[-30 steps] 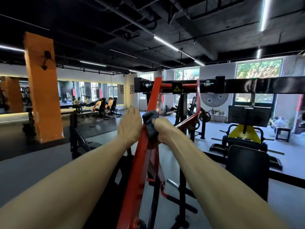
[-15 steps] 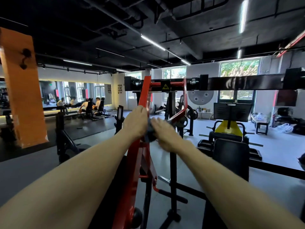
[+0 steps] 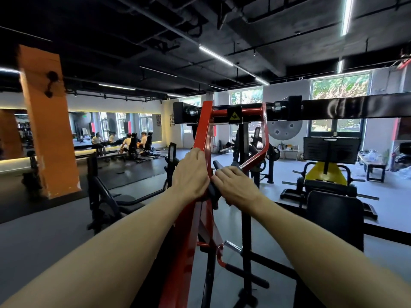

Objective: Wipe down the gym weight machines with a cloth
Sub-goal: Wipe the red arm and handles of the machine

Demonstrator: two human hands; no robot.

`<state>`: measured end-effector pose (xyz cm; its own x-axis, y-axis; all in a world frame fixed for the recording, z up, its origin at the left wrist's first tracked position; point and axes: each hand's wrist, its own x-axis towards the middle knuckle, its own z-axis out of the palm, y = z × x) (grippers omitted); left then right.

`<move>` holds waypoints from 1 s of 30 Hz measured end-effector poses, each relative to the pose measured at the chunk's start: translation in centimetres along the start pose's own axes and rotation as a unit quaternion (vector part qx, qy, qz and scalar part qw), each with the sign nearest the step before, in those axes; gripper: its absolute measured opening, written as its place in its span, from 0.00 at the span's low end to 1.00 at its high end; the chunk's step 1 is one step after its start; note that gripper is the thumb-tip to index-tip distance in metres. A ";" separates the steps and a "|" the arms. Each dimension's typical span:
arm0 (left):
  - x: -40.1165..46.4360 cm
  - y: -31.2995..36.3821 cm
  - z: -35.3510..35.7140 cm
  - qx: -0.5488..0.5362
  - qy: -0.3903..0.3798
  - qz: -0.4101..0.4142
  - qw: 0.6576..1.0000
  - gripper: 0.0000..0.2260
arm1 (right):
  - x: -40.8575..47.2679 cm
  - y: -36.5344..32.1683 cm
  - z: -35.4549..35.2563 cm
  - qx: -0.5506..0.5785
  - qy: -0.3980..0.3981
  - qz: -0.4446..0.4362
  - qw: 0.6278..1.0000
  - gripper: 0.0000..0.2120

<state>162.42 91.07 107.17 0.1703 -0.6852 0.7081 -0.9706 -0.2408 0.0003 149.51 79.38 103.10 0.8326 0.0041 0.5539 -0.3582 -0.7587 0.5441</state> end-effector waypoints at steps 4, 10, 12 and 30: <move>1.4 0.0 1.1 0.010 0.031 0.006 0.999 0.13 | -0.3 4.1 1.4 -0.037 0.041 -0.005 0.998 0.09; 3.1 2.4 2.5 0.047 0.020 0.046 0.998 0.23 | -2.2 9.7 0.1 -0.054 0.041 0.044 0.997 0.17; 3.2 3.6 2.9 0.045 -0.030 0.071 0.996 0.29 | -3.1 11.5 -0.3 -0.041 0.022 0.099 0.994 0.20; 9.3 3.9 4.1 0.152 -0.085 0.025 0.985 0.66 | 4.6 12.3 -1.3 0.112 -0.017 0.591 0.799 0.29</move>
<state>160.90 80.93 110.91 0.1750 -0.7998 0.5742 -0.8874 -0.3808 -0.2599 148.39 70.91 113.21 -0.0177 -0.8160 0.5778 -0.8213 -0.3177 -0.4738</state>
